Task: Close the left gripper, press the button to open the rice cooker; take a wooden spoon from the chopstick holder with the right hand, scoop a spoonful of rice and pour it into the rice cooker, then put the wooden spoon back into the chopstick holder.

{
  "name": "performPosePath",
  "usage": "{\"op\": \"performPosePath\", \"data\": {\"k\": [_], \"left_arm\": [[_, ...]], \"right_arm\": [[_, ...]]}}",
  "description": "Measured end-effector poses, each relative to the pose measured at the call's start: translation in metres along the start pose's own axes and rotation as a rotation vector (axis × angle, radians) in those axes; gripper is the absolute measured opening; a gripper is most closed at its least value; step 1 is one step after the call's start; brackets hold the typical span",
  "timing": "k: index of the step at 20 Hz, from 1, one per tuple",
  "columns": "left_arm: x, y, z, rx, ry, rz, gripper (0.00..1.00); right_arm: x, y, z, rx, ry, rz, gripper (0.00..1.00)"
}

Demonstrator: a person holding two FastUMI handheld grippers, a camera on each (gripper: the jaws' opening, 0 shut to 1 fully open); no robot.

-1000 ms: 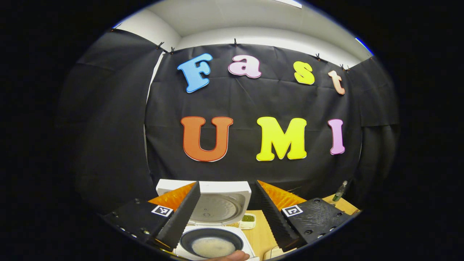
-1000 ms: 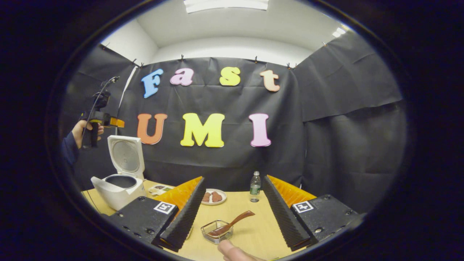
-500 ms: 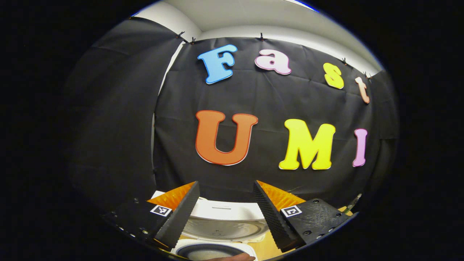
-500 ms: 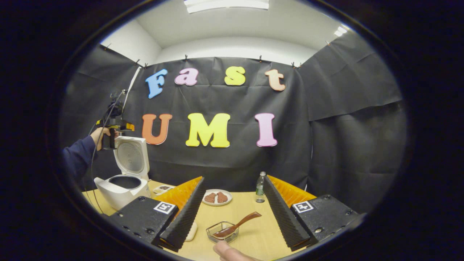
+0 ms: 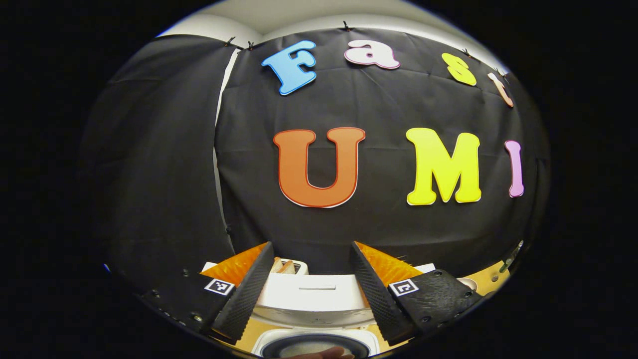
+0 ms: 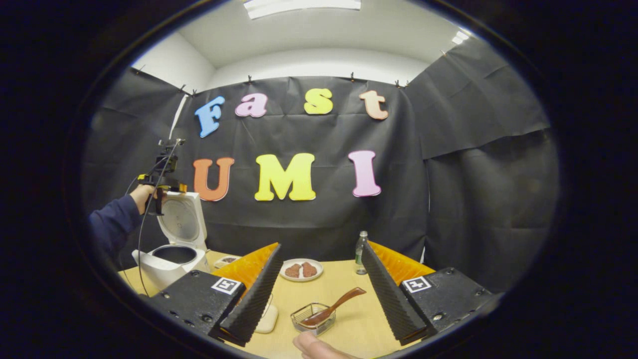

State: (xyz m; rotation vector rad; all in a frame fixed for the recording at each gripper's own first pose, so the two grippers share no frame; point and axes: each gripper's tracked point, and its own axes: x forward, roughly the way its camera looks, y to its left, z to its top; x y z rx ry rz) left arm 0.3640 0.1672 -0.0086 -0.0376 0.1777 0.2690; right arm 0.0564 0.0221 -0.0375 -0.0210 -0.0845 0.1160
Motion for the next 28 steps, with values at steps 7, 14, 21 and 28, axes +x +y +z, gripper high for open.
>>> {"op": "performPosePath", "data": {"k": [7, 14, 21, 28], "left_arm": [[-0.035, -0.002, -0.012, 0.005, 0.021, -0.005, 0.97], [-0.064, -0.005, -0.027, 0.004, 0.023, -0.037, 0.97], [-0.100, -0.014, -0.068, 0.003, 0.093, -0.083, 0.96], [-0.135, -0.022, -0.152, -0.010, 0.262, -0.118, 0.96]], "right_arm": [[-0.013, 0.002, 0.008, -0.022, -0.014, 0.018, 1.00], [-0.023, -0.007, 0.008, 0.017, -0.020, 0.024, 1.00], [-0.020, -0.007, -0.001, 0.035, 0.002, 0.048, 1.00], [-0.011, -0.002, -0.021, 0.069, 0.039, 0.065, 1.00]]}}
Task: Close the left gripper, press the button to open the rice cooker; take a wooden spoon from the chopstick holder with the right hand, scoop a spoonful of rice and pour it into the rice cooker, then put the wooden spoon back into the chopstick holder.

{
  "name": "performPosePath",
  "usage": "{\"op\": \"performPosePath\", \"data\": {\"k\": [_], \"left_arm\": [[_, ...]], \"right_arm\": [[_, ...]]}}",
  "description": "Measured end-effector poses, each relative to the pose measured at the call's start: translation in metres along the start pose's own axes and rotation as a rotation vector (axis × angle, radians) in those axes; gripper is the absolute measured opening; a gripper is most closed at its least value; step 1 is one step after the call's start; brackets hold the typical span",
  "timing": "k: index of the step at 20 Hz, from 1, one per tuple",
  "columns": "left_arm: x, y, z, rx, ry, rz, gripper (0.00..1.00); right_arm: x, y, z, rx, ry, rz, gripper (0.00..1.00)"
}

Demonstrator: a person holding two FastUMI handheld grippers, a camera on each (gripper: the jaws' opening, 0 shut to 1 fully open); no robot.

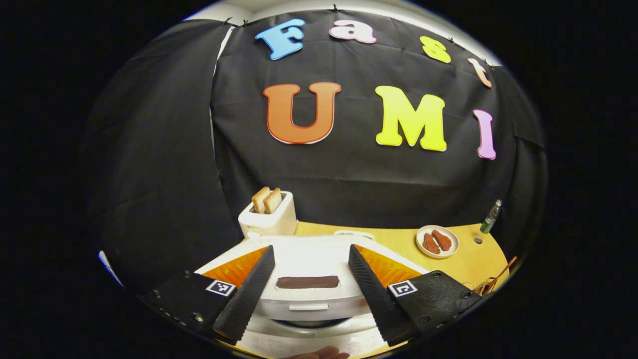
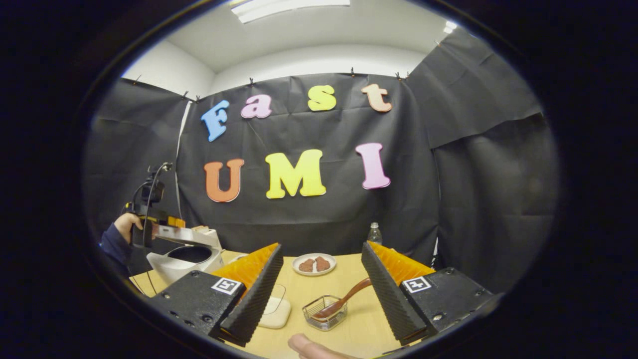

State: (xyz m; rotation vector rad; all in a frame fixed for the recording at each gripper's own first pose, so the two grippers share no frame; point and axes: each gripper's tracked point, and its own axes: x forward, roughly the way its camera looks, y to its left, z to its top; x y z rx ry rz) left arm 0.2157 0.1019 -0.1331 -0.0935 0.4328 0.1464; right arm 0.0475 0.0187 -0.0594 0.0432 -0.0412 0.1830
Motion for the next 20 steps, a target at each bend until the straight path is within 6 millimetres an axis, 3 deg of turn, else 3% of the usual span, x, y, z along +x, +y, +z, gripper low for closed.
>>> {"op": "performPosePath", "data": {"k": [3, 8, 17, 20], "left_arm": [[-0.009, 0.001, -0.022, 0.035, -0.006, 0.007, 0.96], [-0.007, 0.002, -0.066, 0.032, 0.070, 0.005, 0.97], [-0.022, 0.007, -0.070, 0.014, -0.054, 0.015, 0.97], [-0.018, 0.005, -0.083, 0.011, -0.029, 0.021, 0.98]], "right_arm": [[0.004, 0.007, -0.011, 0.021, 0.028, 0.025, 0.99], [0.009, 0.014, -0.021, 0.024, 0.049, 0.058, 1.00], [0.017, 0.027, -0.036, 0.028, 0.111, 0.090, 1.00], [0.018, 0.034, -0.036, 0.017, 0.106, 0.109, 1.00]]}}
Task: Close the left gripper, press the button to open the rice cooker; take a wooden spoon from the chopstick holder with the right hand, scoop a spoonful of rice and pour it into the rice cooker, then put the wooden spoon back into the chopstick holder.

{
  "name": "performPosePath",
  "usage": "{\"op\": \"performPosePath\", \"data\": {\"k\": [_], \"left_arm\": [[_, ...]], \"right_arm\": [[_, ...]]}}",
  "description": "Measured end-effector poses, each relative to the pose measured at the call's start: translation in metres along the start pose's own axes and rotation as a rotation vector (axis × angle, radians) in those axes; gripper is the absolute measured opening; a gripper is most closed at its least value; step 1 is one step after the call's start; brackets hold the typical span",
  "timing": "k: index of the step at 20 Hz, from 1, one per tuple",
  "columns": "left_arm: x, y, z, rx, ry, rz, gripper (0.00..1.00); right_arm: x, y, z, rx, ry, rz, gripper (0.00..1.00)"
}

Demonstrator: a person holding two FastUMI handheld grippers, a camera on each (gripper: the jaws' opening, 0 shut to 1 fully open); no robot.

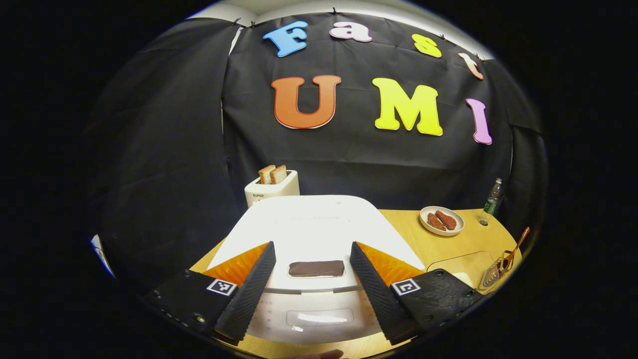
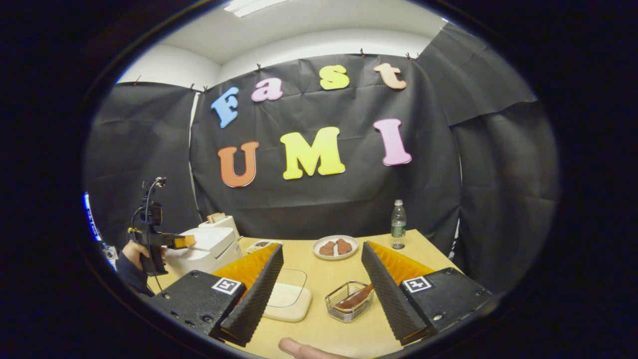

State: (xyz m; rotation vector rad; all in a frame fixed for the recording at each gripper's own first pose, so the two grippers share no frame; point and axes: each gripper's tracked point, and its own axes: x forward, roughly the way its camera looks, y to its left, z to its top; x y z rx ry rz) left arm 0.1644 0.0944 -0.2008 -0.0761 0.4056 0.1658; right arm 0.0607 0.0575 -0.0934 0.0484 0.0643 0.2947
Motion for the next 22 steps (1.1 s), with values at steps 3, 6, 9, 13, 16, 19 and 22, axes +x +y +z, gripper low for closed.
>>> {"op": "performPosePath", "data": {"k": [3, 6, 9, 13, 16, 19, 22], "left_arm": [[-0.001, 0.001, 0.006, -0.012, -0.036, 0.001, 0.98], [-0.001, 0.001, 0.001, 0.002, -0.028, -0.008, 0.99], [-0.005, 0.001, 0.003, -0.008, -0.054, -0.021, 0.98], [-0.019, -0.001, 0.001, 0.030, -0.073, -0.011, 0.97], [-0.045, -0.008, 0.014, 0.003, -0.094, -0.035, 0.95], [-0.074, -0.013, 0.025, -0.018, -0.130, -0.053, 0.95], [-0.105, -0.021, 0.032, -0.025, -0.162, -0.062, 0.95]], "right_arm": [[0.005, -0.002, 0.000, -0.004, 0.007, -0.018, 1.00], [0.004, 0.005, 0.002, -0.002, 0.009, -0.007, 1.00], [0.005, 0.004, 0.001, 0.004, 0.013, -0.012, 1.00], [0.003, 0.000, 0.006, -0.015, 0.007, -0.044, 1.00], [-0.001, 0.001, 0.011, -0.025, -0.007, -0.057, 1.00], [-0.007, 0.001, 0.017, -0.038, -0.021, -0.067, 1.00], [-0.019, -0.001, 0.021, -0.037, -0.035, -0.078, 1.00]]}}
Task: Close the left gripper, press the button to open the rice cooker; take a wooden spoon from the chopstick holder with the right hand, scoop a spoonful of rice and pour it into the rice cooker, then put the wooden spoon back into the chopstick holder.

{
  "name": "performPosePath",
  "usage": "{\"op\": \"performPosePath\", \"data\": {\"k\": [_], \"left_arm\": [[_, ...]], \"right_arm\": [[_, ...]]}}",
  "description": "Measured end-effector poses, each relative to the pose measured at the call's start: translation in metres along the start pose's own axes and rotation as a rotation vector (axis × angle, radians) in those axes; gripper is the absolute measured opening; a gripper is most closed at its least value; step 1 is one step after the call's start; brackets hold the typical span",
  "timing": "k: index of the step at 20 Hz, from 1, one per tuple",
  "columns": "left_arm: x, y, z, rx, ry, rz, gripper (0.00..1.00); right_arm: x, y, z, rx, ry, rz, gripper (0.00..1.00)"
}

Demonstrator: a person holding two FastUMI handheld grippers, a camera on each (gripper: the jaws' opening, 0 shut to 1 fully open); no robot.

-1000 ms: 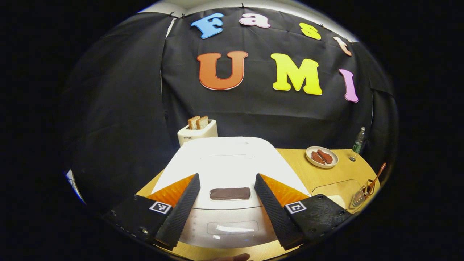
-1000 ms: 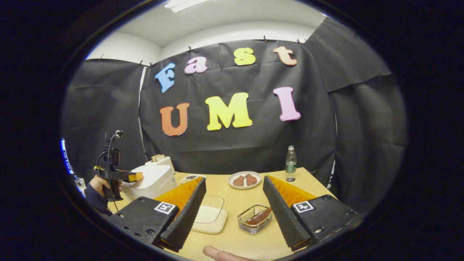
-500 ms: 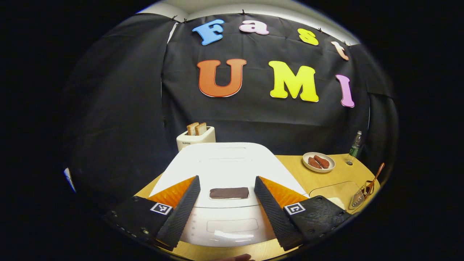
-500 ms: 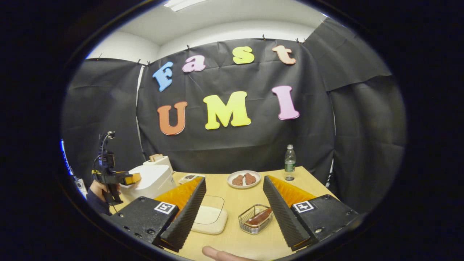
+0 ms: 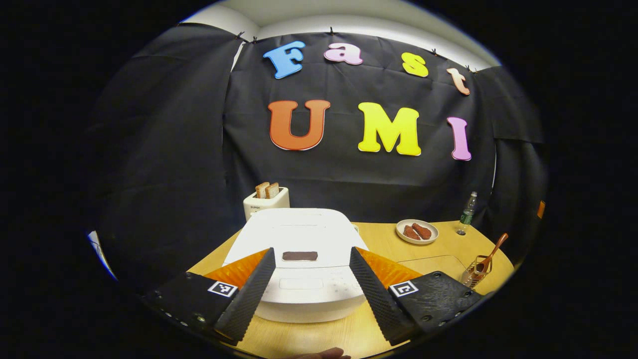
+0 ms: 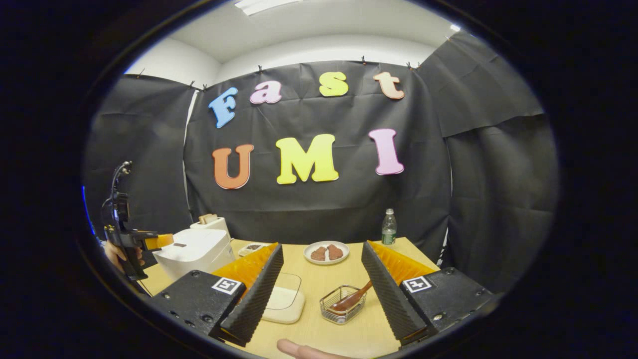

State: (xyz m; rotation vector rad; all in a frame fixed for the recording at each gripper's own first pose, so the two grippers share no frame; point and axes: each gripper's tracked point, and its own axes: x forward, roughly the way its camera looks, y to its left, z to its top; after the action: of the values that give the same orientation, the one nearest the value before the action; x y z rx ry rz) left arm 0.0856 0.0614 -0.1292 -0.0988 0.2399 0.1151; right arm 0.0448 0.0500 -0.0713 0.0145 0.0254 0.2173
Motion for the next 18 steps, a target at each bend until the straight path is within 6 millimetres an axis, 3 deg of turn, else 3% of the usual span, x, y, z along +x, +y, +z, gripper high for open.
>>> {"op": "performPosePath", "data": {"k": [11, 15, 18], "left_arm": [[-0.098, -0.073, 0.042, 0.034, -0.136, -0.124, 0.95], [-0.118, -0.082, 0.050, 0.047, -0.182, -0.124, 0.95], [-0.126, -0.090, 0.046, 0.043, -0.181, -0.149, 0.95]], "right_arm": [[-0.035, 0.000, 0.023, -0.043, -0.052, -0.031, 1.00], [-0.042, 0.007, 0.025, -0.040, -0.060, -0.018, 1.00], [-0.043, 0.005, 0.026, -0.036, -0.067, -0.025, 0.99]]}}
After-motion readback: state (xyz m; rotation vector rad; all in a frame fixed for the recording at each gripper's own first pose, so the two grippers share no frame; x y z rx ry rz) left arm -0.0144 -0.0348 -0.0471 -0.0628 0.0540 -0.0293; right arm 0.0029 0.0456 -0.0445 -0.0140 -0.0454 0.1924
